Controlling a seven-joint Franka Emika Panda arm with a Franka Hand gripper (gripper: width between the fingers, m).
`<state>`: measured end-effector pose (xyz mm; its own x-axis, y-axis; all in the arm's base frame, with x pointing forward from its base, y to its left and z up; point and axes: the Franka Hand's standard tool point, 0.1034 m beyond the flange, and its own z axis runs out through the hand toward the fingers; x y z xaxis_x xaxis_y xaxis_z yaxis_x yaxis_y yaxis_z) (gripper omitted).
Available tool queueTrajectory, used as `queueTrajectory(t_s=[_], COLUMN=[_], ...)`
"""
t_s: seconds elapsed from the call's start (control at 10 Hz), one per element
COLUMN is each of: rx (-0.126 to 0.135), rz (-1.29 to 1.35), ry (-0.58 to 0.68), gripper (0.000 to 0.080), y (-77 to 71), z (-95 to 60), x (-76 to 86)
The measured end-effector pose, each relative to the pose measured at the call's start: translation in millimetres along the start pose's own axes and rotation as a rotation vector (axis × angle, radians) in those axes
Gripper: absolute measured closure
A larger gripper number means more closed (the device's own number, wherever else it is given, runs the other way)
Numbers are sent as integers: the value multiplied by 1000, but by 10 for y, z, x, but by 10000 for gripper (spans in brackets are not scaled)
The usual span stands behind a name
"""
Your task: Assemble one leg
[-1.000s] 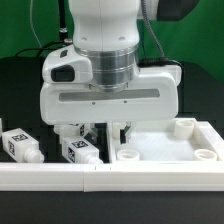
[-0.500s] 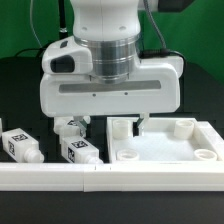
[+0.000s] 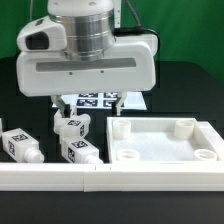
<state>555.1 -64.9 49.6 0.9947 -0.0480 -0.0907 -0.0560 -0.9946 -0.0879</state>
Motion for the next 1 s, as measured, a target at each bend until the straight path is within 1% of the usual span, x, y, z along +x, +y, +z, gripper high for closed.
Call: queueTrajectory(t_s=[0.3, 0.5, 0.6, 0.8, 1.0], rx=[1, 4, 3, 2, -1], rz=[5, 40, 55, 79, 78], ry=[-10, -36, -44, -47, -45], gripper=[150, 150, 150, 150, 150], y=[-2, 150, 184, 157, 149], z=[30, 77, 97, 119, 195], x=[-22, -51, -68, -73, -76])
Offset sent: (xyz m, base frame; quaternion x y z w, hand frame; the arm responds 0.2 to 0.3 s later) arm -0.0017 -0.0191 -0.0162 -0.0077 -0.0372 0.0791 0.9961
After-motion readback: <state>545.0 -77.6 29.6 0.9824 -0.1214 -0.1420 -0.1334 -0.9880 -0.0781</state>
